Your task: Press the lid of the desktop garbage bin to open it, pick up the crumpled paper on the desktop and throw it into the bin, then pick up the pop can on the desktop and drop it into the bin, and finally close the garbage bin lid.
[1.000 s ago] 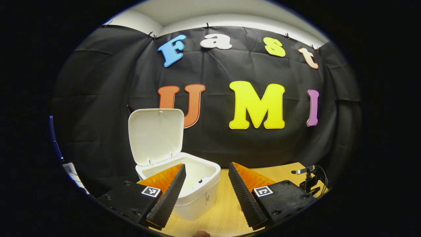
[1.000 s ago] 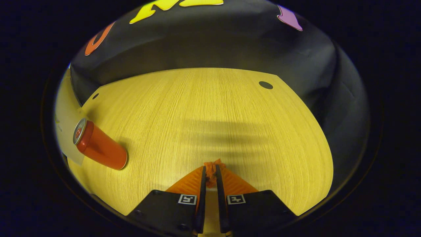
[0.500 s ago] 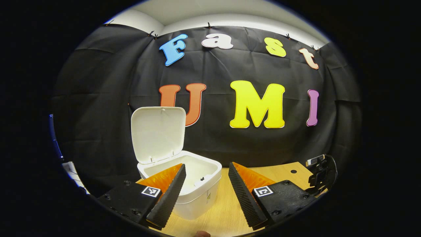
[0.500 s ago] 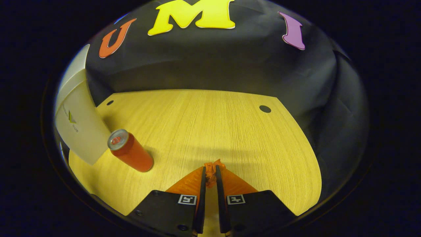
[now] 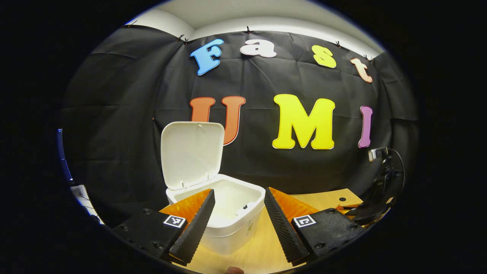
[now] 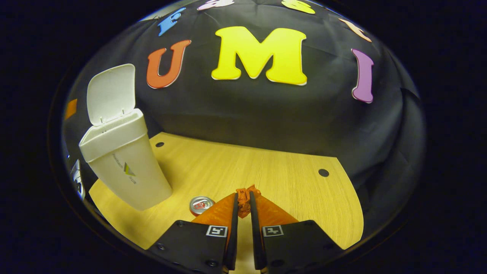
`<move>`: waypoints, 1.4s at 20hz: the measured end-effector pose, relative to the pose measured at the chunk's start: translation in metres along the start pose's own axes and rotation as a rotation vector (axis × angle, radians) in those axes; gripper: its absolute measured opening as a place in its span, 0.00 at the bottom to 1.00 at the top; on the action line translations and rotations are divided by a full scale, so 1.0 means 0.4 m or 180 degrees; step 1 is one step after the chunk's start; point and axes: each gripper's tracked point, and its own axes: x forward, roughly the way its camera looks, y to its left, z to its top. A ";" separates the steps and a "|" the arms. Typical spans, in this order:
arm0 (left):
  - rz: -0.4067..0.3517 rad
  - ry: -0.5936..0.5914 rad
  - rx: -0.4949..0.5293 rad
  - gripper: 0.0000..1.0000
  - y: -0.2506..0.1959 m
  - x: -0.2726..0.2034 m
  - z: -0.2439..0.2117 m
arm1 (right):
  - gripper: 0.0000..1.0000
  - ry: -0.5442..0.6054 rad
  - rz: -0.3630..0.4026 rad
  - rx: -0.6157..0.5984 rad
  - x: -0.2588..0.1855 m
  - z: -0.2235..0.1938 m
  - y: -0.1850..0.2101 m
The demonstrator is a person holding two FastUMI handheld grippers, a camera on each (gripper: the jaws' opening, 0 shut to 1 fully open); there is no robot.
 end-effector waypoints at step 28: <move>0.0250 -0.0167 0.0037 0.87 0.275 -0.004 0.045 | 0.28 -0.0636 0.1514 -0.0372 0.013 0.292 0.727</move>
